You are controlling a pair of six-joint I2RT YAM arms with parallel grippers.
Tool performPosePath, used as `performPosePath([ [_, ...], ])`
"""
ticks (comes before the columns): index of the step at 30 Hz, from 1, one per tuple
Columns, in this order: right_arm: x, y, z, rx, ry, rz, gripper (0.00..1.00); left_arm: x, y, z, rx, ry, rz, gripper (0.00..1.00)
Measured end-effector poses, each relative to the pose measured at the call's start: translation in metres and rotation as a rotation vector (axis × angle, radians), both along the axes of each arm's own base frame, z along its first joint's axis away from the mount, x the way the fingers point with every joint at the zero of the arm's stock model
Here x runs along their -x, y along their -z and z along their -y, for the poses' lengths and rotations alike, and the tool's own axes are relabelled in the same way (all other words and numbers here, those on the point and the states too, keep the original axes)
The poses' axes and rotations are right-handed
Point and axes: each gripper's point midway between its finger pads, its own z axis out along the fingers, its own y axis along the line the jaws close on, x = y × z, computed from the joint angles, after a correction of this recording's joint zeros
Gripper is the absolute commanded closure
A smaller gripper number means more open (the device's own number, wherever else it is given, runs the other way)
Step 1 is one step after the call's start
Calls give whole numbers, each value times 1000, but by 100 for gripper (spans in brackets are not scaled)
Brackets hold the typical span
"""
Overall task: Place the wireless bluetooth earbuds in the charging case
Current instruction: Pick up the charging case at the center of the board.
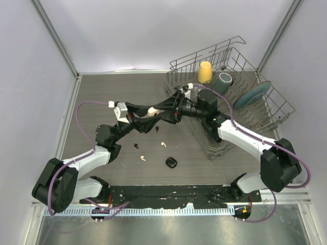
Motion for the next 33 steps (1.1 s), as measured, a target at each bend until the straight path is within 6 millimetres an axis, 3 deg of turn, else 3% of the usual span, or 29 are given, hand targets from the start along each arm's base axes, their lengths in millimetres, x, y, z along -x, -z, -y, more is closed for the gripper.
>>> performPosePath([
  [5,-1,0,0,1,3,0,98,-1,0,2,-5,5,-2,51],
  [9,-1,1,0,5,5,-5,99,-2,-3,2,-4,6,1,64],
  [11,-1,2,0,6,9,-7,99,-3,-4,3,-6,8,1,64],
  [13,-2,2,0,7,12,-8,99,-3,-4,3,-8,9,2,52],
  [18,-2,3,0,10,12,-10,99,-2,-1,4,-16,17,-5,42],
  [22,-2,3,0,9,12,-10,98,-2,0,5,-21,20,-11,42],
  [24,-2,2,0,9,12,-10,98,-2,2,5,-23,22,-15,48],
  [33,-2,2,0,9,15,-10,99,-5,5,6,-30,22,-26,57],
])
